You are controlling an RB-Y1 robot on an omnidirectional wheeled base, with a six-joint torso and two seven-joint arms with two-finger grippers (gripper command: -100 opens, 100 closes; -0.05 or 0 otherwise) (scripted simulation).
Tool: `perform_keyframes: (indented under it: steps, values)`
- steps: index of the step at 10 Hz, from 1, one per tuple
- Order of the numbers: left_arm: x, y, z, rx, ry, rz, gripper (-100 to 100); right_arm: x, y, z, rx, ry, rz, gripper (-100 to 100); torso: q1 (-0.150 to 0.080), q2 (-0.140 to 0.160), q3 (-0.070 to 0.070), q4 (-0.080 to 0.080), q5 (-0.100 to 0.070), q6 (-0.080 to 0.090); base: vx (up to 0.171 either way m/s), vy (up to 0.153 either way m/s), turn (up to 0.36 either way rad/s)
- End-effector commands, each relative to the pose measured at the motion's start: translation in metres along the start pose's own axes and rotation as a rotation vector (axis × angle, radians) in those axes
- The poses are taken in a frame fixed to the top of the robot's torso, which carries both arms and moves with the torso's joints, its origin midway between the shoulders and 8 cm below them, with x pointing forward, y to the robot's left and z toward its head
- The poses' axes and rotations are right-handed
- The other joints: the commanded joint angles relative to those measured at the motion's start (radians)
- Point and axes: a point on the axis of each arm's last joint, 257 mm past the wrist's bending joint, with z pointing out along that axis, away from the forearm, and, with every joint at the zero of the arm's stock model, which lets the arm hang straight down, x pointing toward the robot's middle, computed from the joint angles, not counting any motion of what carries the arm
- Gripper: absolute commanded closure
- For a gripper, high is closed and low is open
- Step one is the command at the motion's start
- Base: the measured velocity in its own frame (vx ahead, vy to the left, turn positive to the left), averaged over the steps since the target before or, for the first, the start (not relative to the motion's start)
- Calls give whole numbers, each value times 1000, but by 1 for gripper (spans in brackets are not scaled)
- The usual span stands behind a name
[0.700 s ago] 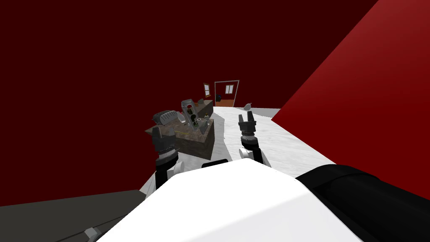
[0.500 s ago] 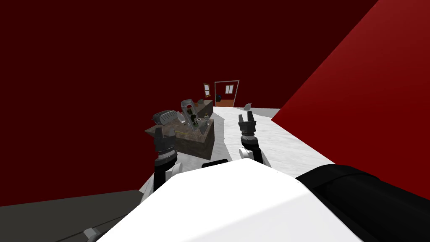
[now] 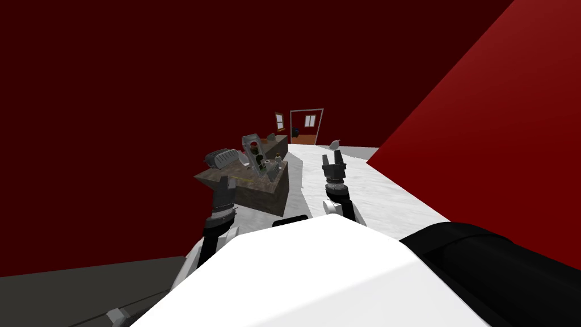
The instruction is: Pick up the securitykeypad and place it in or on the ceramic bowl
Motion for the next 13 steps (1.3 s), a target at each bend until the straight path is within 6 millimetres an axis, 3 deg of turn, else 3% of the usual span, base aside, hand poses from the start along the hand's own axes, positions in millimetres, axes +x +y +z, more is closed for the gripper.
perform_keyframes:
  steps: [1, 13]
  values:
    - [-6, 17, -13, -52, 33, 93, -100, 0, 0, 0, 0, 0, 0, 0, 0, 0, 0, 0, 0, 0, -6, -109, 32]
    - [-38, 133, -120, -396, 195, 577, -100, 0, 0, 0, 0, 0, 0, 0, 1, -1, -1, 0, 0, 0, 8, -79, 0]
